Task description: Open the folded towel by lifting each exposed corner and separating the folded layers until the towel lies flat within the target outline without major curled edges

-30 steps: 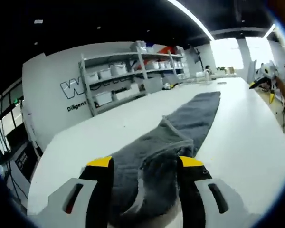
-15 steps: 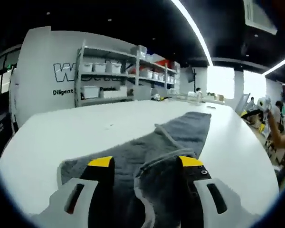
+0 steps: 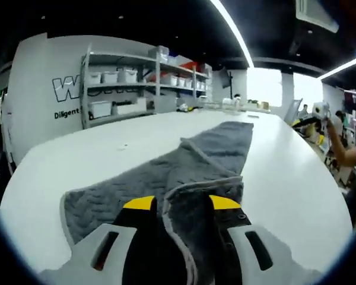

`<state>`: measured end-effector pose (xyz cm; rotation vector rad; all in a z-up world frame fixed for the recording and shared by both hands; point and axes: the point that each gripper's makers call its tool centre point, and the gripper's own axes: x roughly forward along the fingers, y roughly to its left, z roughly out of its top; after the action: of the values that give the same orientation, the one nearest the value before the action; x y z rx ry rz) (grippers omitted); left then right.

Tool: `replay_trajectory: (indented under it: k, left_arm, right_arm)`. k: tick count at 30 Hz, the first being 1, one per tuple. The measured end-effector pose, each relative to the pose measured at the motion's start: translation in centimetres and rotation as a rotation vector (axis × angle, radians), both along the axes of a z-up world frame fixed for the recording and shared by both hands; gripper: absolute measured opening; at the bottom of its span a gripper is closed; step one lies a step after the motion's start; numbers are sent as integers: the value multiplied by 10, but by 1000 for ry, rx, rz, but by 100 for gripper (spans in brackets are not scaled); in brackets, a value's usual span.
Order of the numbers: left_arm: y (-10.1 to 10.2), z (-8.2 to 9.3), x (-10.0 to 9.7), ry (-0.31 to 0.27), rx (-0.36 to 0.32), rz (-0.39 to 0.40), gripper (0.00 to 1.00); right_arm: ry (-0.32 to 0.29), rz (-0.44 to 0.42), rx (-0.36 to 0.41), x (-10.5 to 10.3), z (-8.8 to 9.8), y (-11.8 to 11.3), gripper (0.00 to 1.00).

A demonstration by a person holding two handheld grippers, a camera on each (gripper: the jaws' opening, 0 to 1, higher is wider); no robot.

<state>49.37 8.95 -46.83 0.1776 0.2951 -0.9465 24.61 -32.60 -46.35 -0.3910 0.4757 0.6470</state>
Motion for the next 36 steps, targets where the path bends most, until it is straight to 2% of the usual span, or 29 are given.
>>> replay_trajectory:
  k: [3,6,8,9,14,21,26,32,36]
  left_arm:
    - [-4,-4,-12,-6,44,-54,24]
    - [-2,-5,-13,-20,81,-51,18]
    - [-5,-2,-20,-30,83,-66,10]
    - [-5,0,-21,-37,80,-74,2]
    - [-7,14,-28,-103,75,-96,2]
    - [-2,26,-40,-162,102,-92,2]
    - [4,37,-50,-191,87,-88,2]
    - [10,49,-75,-251,84,-63,2]
    - [21,53,-79,-280,97,-25,2]
  right_arm:
    - [-3,-2,5,0,1,-1,99]
    - [-3,-2,6,0,1,-1,99]
    - [-3,-1,5,-1,1,-1,99]
    - [-3,0,5,-1,1,-1,99]
    - [2,-5,2,-1,-1,-4,99]
    - [-8,-2,10,-3,3,-3,99]
    - [-12,2,8,-4,4,-2,99]
    - [-8,12,9,-7,3,-1,99]
    - [-9,13,14,-7,4,0,99]
